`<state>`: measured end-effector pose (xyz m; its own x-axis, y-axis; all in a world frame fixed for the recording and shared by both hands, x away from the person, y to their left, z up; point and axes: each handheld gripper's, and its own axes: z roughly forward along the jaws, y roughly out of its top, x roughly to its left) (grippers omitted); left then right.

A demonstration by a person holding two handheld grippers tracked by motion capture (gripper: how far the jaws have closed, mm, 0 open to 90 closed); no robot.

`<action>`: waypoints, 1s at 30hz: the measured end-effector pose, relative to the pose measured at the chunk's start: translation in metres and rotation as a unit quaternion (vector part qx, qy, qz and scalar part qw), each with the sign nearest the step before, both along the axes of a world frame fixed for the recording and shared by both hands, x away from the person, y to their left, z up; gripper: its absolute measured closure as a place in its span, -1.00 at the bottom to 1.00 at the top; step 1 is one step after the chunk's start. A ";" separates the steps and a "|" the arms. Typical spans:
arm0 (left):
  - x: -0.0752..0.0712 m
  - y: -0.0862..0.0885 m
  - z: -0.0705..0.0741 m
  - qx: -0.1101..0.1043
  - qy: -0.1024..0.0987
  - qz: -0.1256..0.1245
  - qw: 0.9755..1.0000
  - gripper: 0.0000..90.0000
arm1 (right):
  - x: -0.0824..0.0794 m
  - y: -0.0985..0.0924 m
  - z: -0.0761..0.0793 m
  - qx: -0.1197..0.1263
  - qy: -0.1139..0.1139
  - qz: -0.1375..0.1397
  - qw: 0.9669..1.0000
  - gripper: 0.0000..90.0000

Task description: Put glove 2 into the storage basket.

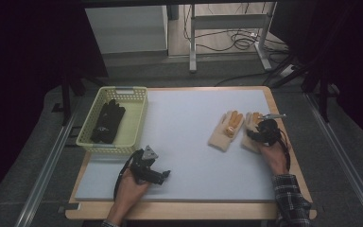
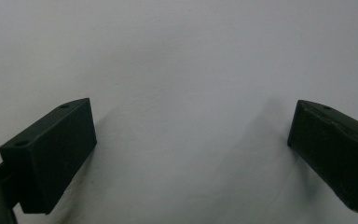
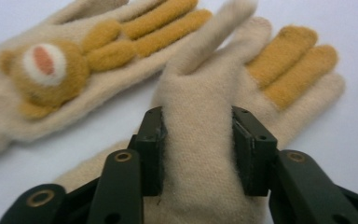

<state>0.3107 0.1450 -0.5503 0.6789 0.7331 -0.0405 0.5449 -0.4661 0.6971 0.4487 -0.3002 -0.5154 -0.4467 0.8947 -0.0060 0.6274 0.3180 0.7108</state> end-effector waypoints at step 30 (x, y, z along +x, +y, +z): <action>0.000 0.000 0.000 0.000 -0.001 0.001 1.000 -0.97 | -0.072 0.108 0.055 0.069 -0.065 0.169 0.981 0.31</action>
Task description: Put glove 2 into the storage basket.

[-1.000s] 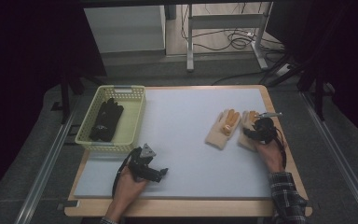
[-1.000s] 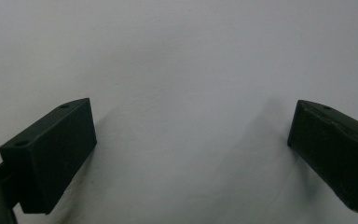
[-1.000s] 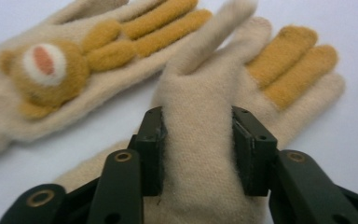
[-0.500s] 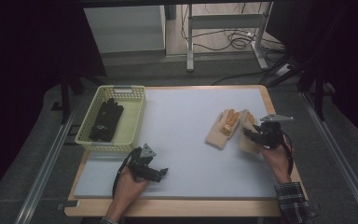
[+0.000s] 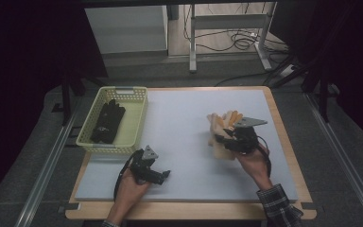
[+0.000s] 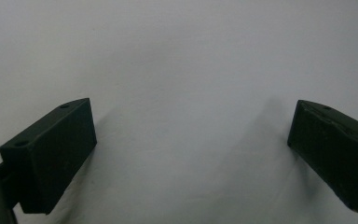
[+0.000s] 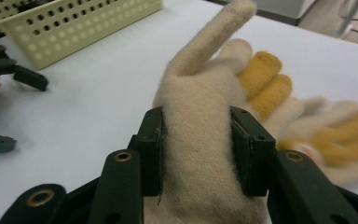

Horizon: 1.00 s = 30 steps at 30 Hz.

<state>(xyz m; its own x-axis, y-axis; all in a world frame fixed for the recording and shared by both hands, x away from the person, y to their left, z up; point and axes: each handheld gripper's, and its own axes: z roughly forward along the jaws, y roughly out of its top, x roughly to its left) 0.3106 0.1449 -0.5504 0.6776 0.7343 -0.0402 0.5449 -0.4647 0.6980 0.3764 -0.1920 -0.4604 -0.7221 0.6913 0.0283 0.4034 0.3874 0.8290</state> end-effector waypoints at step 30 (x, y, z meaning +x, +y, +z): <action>0.000 0.000 0.000 0.001 0.001 -0.001 1.000 -0.97 | -0.016 0.022 -0.045 -0.058 0.024 0.038 0.997 0.66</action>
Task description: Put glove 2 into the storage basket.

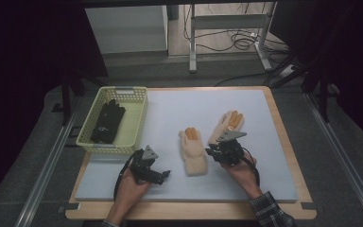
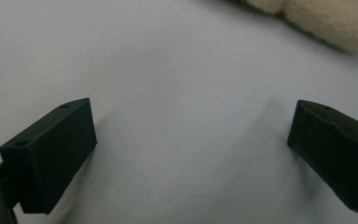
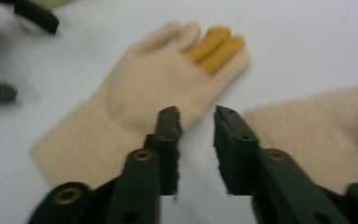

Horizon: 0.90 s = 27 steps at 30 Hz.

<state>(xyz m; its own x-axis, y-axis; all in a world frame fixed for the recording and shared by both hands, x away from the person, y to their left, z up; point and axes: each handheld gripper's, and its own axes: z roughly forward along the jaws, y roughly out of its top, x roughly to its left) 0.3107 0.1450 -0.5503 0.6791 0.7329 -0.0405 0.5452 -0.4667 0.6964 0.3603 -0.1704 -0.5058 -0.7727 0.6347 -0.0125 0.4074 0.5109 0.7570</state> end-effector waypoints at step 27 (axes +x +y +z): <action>0.000 0.000 0.000 0.000 0.000 0.000 1.000 -0.97 | -0.013 0.002 -0.011 0.004 0.015 0.024 1.000 0.52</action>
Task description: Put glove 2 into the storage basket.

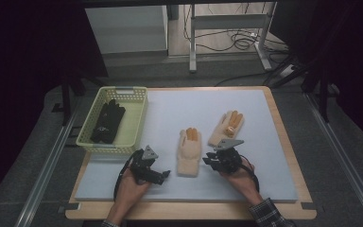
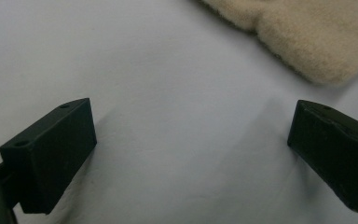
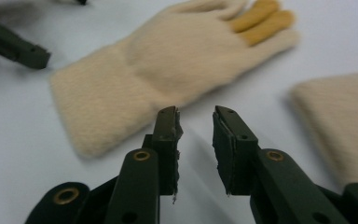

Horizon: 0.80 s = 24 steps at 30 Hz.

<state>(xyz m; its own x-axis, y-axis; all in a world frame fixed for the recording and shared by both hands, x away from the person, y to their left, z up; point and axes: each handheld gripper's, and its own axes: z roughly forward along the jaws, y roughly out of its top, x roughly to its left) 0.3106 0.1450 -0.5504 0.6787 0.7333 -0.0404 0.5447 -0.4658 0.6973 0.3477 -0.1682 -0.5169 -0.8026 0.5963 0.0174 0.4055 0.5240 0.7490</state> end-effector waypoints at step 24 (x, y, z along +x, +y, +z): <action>0.000 0.000 0.000 -0.001 0.000 0.000 1.000 -0.97 | 0.092 -0.058 0.009 0.003 0.001 -0.168 0.986 -0.27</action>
